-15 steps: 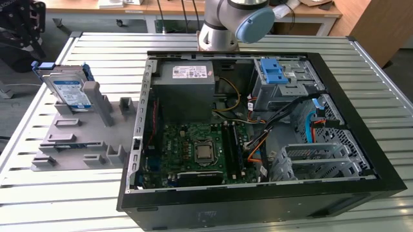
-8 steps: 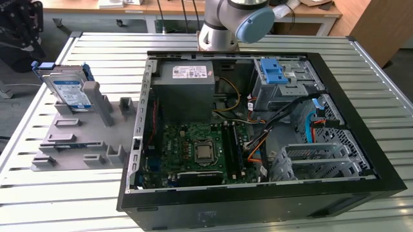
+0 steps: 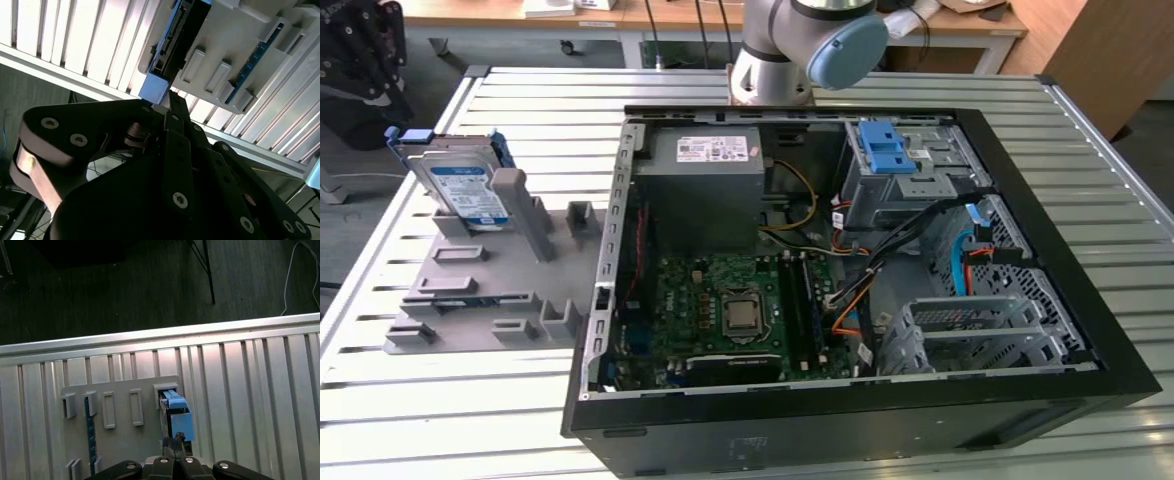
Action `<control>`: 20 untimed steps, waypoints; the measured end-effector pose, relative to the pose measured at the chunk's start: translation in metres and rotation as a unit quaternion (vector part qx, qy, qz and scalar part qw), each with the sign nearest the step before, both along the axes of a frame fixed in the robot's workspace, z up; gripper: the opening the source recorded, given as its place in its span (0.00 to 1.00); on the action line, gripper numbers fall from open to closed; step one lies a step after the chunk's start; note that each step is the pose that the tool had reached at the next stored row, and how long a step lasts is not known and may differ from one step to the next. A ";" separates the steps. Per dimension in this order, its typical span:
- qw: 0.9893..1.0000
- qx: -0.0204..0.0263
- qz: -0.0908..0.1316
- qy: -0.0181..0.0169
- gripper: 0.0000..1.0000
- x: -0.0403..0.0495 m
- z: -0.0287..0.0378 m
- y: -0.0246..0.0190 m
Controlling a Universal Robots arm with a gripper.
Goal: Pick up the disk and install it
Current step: 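Pick up the disk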
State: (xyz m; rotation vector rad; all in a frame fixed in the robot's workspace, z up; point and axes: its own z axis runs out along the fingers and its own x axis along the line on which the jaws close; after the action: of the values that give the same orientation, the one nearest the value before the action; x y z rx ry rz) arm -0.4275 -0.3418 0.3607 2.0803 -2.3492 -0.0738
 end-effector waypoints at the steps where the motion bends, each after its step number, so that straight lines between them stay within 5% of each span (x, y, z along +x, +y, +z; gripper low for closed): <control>1: 1.000 0.000 0.000 0.000 0.11 0.0000 0.0000 0.0000; 9: 1.000 0.000 0.000 0.000 0.11 0.0000 0.0000 0.0000; 14: 1.000 0.000 0.000 0.000 0.35 0.0000 -0.0004 0.0000; 20: 1.000 0.000 0.011 -0.010 0.53 -0.0004 -0.0042 0.0000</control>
State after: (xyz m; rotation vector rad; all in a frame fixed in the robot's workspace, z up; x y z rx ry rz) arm -0.4279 -0.3418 0.3565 2.1176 -2.3359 -0.0524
